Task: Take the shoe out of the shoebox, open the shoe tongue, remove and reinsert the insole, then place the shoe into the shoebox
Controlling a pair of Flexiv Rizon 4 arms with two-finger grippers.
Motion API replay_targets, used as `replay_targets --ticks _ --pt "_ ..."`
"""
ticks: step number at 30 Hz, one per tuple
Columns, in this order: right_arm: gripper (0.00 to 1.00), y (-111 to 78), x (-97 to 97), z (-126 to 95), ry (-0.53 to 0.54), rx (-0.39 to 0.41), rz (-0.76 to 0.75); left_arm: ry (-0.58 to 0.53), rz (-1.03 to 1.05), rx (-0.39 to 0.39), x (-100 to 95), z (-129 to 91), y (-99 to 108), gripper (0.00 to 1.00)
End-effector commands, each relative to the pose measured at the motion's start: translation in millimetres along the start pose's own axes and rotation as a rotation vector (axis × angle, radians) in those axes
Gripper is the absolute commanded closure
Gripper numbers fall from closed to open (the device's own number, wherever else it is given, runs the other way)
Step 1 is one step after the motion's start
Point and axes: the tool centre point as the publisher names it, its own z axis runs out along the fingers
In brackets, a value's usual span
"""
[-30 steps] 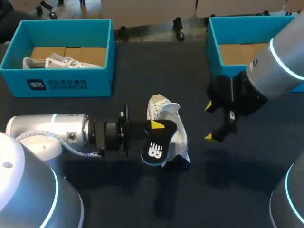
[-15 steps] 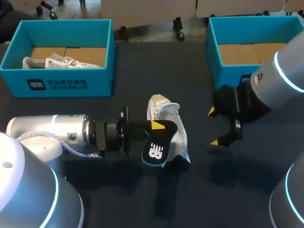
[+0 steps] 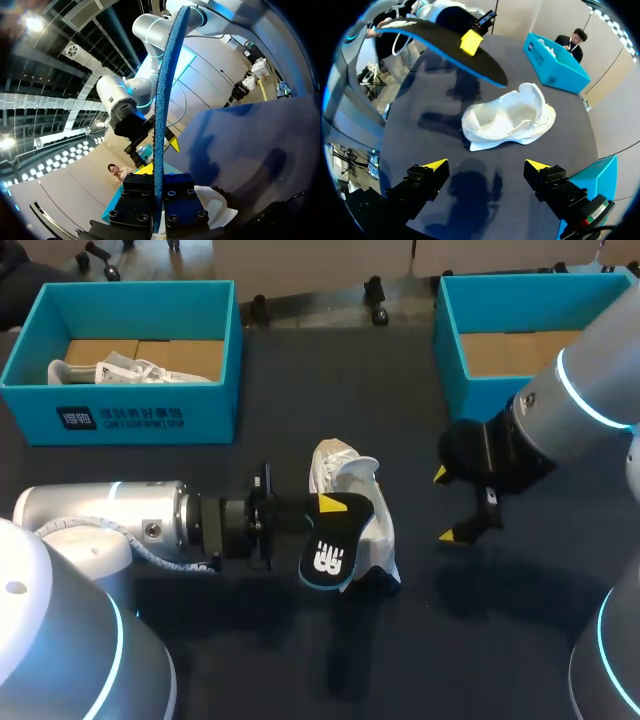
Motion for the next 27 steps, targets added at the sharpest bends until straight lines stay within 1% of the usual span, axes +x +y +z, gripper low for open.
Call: replay_targets --ticks 1,5,7,18,24,27 --pt "0.00 5.5 2.1 -0.3 -0.012 0.012 -0.010 -0.001 0.001 -0.003 0.9 1.4 -0.6 1.00" --pt "0.00 9.9 -1.2 -0.1 -0.009 -0.003 -0.024 -0.001 0.001 -0.003 0.9 1.4 -0.6 1.00" --pt "0.00 9.8 -2.0 0.6 -0.005 -0.040 -0.029 -0.001 0.001 -0.003 0.9 1.4 -0.6 1.00" --pt "0.00 10.3 -2.3 1.0 -0.002 -0.033 -0.031 -0.001 0.001 -0.003 0.9 1.4 -0.6 1.00" --pt "0.00 10.3 -2.3 1.0 -0.002 -0.033 -0.031 0.005 -0.030 0.034 4.4 4.1 -8.4 1.00" --pt "0.00 10.3 -2.3 1.0 -0.002 -0.033 -0.031 0.016 -0.058 0.035 4.1 4.8 -9.4 1.00"
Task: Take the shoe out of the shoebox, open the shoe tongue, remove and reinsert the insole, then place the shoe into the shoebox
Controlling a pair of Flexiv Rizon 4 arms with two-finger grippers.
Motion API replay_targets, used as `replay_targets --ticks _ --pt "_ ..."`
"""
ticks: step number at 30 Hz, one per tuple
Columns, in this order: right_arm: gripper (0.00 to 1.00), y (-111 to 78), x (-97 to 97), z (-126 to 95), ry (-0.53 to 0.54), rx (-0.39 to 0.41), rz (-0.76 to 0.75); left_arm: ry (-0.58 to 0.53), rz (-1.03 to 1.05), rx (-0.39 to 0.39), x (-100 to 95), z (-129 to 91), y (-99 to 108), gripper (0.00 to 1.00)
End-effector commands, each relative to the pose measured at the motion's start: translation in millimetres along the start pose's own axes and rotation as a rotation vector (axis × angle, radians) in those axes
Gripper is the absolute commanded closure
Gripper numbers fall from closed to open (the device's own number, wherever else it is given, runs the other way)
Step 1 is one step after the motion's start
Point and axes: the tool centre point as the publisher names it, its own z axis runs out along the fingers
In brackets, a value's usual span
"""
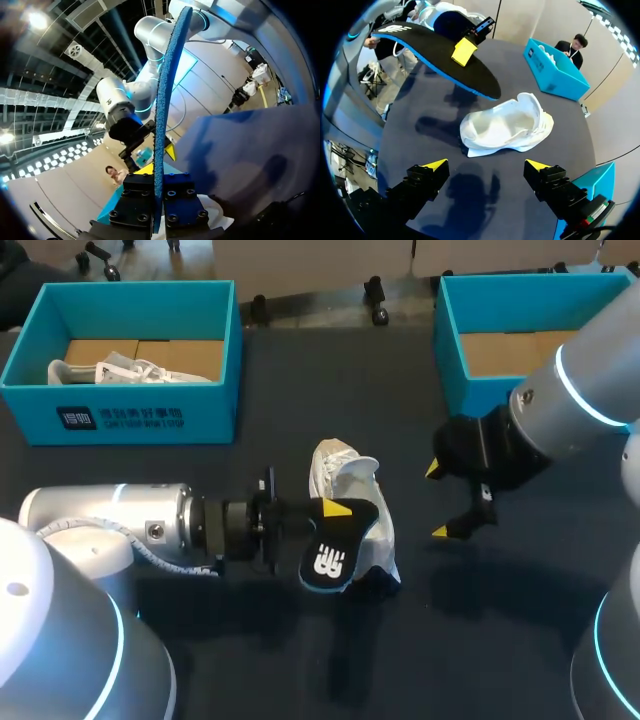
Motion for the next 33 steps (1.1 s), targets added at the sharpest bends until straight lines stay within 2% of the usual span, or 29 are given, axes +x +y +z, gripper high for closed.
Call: replay_targets --ticks 1,17,27,33 --pt "0.00 -0.3 0.5 0.7 -0.001 0.000 0.000 0.016 -0.028 -0.004 -0.9 0.0 0.2 1.00" --pt "0.00 -0.3 0.5 0.7 -0.001 0.000 0.000 0.058 -0.183 -0.017 3.9 -12.6 11.3 1.00" --pt "0.00 -0.3 0.5 0.7 -0.001 0.000 0.000 0.034 -0.292 -0.012 2.4 -9.2 9.3 1.00" --pt "0.00 -10.8 9.1 2.5 -0.016 -0.020 0.011 0.010 -0.333 -0.025 2.0 -3.3 9.8 1.00"
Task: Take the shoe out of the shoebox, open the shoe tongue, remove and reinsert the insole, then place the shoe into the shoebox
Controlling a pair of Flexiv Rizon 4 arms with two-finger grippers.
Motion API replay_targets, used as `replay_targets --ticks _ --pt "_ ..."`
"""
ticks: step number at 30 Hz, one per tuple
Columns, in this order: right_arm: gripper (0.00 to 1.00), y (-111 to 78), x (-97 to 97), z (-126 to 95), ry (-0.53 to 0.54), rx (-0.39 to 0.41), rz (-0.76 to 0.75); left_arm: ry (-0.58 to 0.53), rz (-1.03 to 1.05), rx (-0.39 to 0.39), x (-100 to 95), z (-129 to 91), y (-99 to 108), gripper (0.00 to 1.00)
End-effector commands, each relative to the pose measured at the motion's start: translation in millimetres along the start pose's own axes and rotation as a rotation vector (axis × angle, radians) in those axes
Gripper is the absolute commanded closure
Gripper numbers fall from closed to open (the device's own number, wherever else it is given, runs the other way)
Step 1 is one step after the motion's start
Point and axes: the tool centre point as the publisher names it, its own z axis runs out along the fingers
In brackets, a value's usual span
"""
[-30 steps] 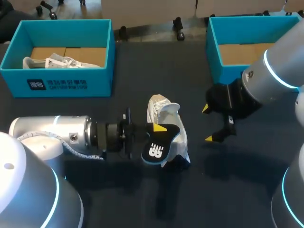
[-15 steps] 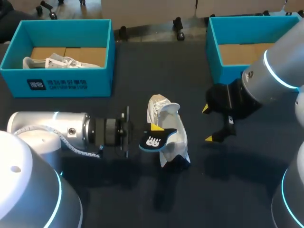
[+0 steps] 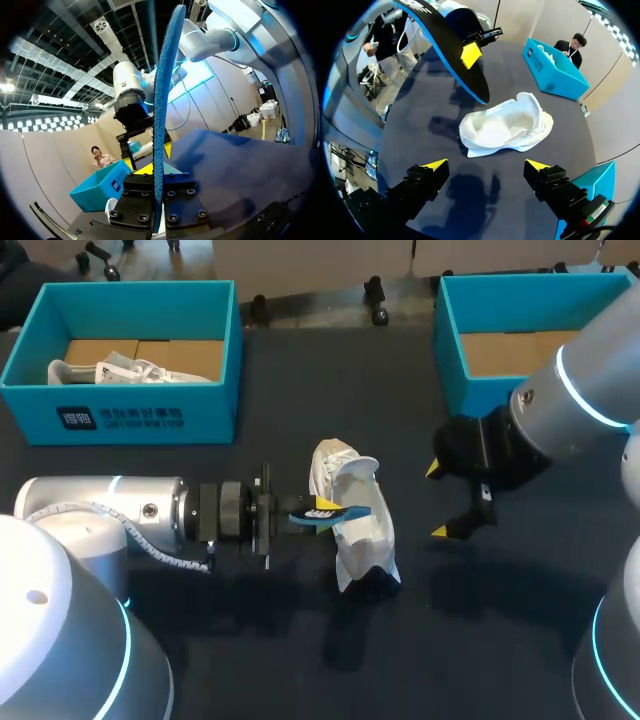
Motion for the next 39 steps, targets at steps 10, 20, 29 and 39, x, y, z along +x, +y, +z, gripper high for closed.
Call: replay_targets --ticks 10,20,29,39 --pt "0.00 -25.0 7.9 -1.3 0.003 0.005 0.008 -0.043 -0.035 -0.028 4.7 21.9 -0.8 1.00" --pt "0.00 -26.9 6.8 -3.7 -0.002 0.008 0.005 -0.065 -0.038 0.019 2.7 43.5 6.0 1.00" --pt "0.00 -26.9 6.8 -3.7 -0.002 0.008 0.005 -0.072 -0.036 0.041 -2.1 52.4 11.0 1.00" --pt "0.00 -26.9 6.8 -3.7 -0.002 0.008 0.005 -0.075 -0.042 0.064 -8.9 59.1 16.5 1.00"
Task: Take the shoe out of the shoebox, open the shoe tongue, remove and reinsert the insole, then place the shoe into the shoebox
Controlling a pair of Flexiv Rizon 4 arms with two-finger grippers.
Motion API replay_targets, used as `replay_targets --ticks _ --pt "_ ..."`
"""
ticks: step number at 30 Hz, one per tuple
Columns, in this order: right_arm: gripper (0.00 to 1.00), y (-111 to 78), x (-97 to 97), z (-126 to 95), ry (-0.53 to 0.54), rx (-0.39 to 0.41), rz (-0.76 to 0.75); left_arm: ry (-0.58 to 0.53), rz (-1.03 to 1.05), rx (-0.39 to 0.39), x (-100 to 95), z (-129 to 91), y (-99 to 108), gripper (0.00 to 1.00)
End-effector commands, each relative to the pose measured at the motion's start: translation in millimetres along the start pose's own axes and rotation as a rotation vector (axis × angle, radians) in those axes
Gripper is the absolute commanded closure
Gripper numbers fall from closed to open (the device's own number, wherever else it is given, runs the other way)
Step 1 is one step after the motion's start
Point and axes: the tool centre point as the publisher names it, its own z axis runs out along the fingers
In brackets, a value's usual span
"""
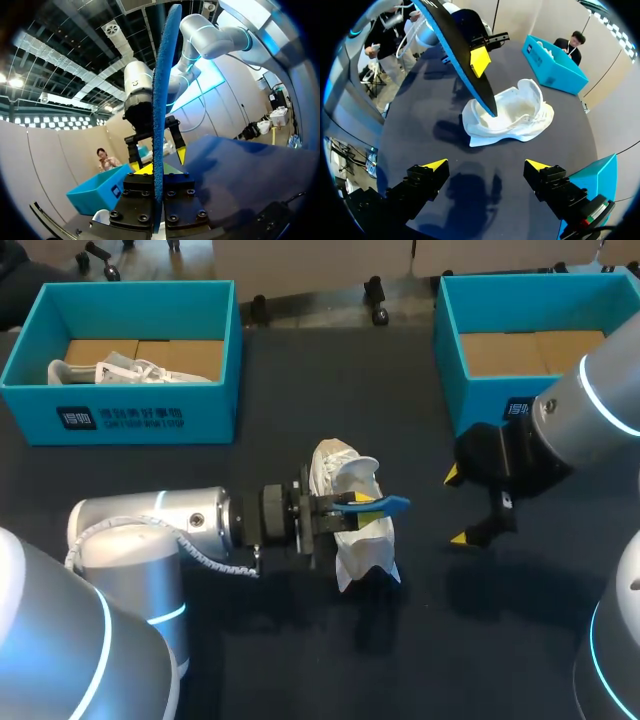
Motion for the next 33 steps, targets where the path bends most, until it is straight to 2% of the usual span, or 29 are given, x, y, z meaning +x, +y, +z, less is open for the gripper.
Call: replay_targets --ticks 1,5,20,33 --pt "0.00 -0.3 2.0 0.2 -0.004 0.000 0.000 0.004 -0.005 0.004 -1.4 6.3 7.7 1.00" --pt "0.00 -0.3 2.0 0.2 -0.004 0.000 0.000 0.007 -0.013 0.001 0.6 9.1 15.8 1.00" --pt "0.00 -0.3 2.0 0.2 -0.004 0.000 0.000 0.006 0.012 -0.014 -2.6 19.5 26.4 1.00" --pt "0.00 -0.3 2.0 0.2 -0.004 0.000 0.000 -0.001 0.012 -0.048 -0.2 20.1 39.9 1.00"
